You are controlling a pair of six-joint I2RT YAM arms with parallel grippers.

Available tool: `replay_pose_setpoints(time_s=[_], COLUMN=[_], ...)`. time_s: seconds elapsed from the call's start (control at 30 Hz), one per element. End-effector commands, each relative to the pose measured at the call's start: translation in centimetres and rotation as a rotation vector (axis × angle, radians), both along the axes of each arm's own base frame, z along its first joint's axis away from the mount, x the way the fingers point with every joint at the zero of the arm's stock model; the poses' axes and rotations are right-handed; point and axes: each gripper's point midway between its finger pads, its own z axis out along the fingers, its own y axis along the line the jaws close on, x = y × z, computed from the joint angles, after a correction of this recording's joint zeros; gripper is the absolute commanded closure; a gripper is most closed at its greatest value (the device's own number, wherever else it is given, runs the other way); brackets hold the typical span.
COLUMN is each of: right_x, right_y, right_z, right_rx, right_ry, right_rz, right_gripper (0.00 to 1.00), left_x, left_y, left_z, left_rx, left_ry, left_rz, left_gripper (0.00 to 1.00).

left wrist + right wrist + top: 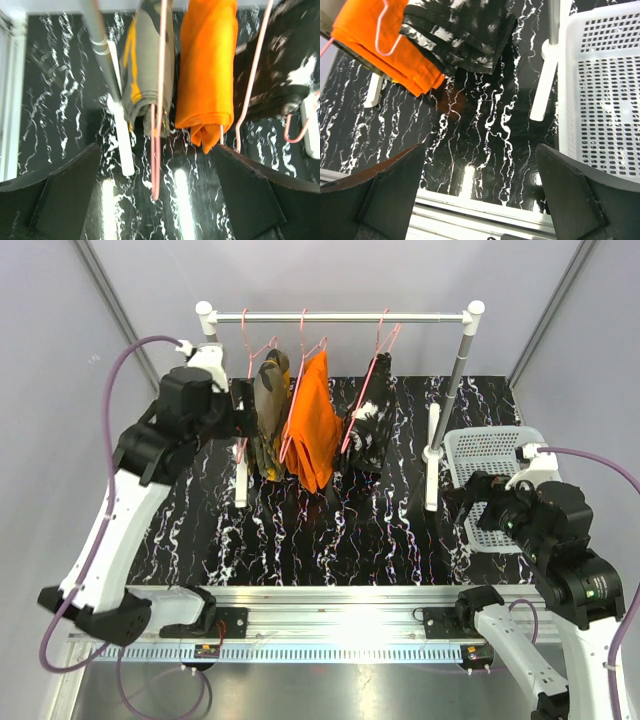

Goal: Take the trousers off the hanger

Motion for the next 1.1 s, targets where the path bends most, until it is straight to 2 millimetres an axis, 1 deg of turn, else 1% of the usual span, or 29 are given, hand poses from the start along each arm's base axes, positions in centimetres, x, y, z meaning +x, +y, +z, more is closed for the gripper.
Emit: replay_pose_setpoints(time_s=[0.0,0.03,0.1,0.13,0.2,0.23,0.27,0.33,0.37,0.4,0.47,0.5,0.57,0.6,0.67,0.7,0.8,0.83,0.87,0.9,0.93,0.97,1.0,1.07], right_x=[-0.3,-0.5,-0.7,-0.8,-1.0,-1.1,-1.2,-1.2,-1.2,-1.1,-1.1,-1.1,-1.0,-0.9,-0.8,-0.8,-0.5,-0.5,-0.5,-0.4,-0.2,-0.2,-0.1,0.2], right_y=[0.8,0.8,0.9,1.0,1.2,1.2,1.3,1.4,1.5,1.6,1.7,1.7,1.8,1.8,2.0,2.0,2.2,2.2,2.3,2.3,2.4,2.6,2.6,2.7], right_z=[1.2,1.3,1.3,1.4,1.2,1.2,1.1,1.0,1.0,0.8,0.8,0.7,0.7,0.6,0.5,0.5,0.5,0.4,0.5,0.7,1.0,1.2,1.3,2.0], right_rx=[0.034,0.036,0.042,0.045,0.054,0.057,0.06,0.064,0.066,0.068,0.07,0.072,0.075,0.079,0.083,0.085,0.09,0.092,0.092,0.095,0.097,0.103,0.105,0.116], right_ry=[-0.05,-0.054,-0.058,-0.063,-0.06,-0.066,-0.063,-0.062,-0.063,-0.059,-0.06,-0.058,-0.057,-0.056,-0.051,-0.05,-0.052,-0.048,-0.054,-0.06,-0.077,-0.083,-0.09,-0.116], right_rz=[0.042,0.044,0.053,0.055,0.065,0.067,0.073,0.078,0.08,0.086,0.09,0.091,0.093,0.092,0.096,0.099,0.102,0.103,0.108,0.106,0.11,0.117,0.121,0.118], right_gripper=[0.01,0.0,0.01,0.0,0.01,0.01,0.01,0.0,0.01,0.01,0.01,0.0,0.01,0.0,0.0,0.01,0.01,0.01,0.01,0.01,0.01,0.01,0.01,0.01], left_x=[0.8,1.7,2.6,3.2,4.3,4.7,5.4,6.0,6.3,6.8,7.3,7.7,8.1,8.4,8.7,8.8,9.4,9.2,9.0,9.3,9.2,8.5,8.8,8.4], left_y=[-1.1,-1.1,-0.9,-0.4,-0.5,-0.1,0.0,0.2,0.2,0.0,-0.3,-0.5,-0.7,-0.8,-0.7,-0.7,-0.2,-0.1,-0.1,-0.3,-0.4,-0.3,-0.6,-0.6], left_z=[0.7,0.0,-0.8,-1.3,-2.8,-3.1,-4.0,-4.7,-5.2,-5.8,-6.5,-6.8,-6.7,-6.8,-5.8,-5.4,-3.9,-2.8,-2.7,-1.3,-0.6,0.5,2.1,3.9], left_rx=[-0.013,-0.001,0.01,0.014,0.028,0.032,0.041,0.037,0.042,0.046,0.053,0.055,0.052,0.051,0.042,0.036,0.025,0.009,0.0,-0.028,-0.058,-0.083,-0.116,-0.151], left_ry=[0.02,0.046,0.076,0.091,0.132,0.145,0.169,0.192,0.202,0.216,0.23,0.238,0.237,0.24,0.213,0.2,0.145,0.113,0.102,0.043,0.012,-0.028,-0.089,-0.148], left_rz=[-0.04,-0.03,-0.009,0.013,0.01,0.021,0.025,0.025,0.018,0.015,-0.001,-0.003,-0.006,-0.003,0.007,0.011,0.058,0.067,0.068,0.063,0.065,0.062,0.054,0.049], left_gripper=[0.04,0.1,0.15,0.19,0.22,0.24,0.3,0.36,0.41,0.43,0.53,0.63,0.73,0.85,0.9,1.0,1.0,1.0,1.0,1.0,1.0,1.0,1.0,1.0])
